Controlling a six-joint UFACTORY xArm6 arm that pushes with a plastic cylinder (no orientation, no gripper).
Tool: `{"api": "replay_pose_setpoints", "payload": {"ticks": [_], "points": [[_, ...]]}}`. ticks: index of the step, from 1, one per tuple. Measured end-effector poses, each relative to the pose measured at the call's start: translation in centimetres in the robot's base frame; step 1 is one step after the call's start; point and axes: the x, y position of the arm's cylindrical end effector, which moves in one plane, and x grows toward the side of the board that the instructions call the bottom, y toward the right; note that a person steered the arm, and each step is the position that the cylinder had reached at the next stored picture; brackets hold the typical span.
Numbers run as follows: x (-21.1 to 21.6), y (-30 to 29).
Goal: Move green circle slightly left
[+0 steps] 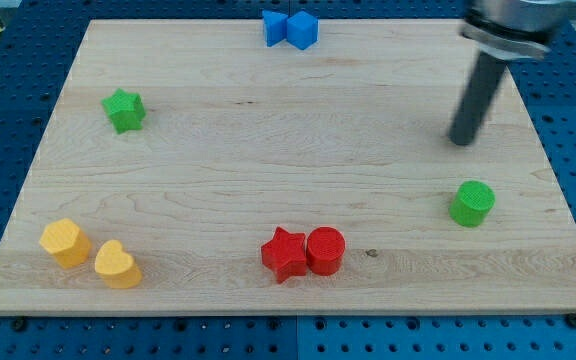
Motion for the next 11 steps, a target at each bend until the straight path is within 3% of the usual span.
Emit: {"api": "replay_pose_setpoints", "payload": {"ticks": [2, 5, 7, 11], "points": [[10.4, 3.1], [9.3, -2.3], [5.3, -2.9], [7.4, -3.4]]}}
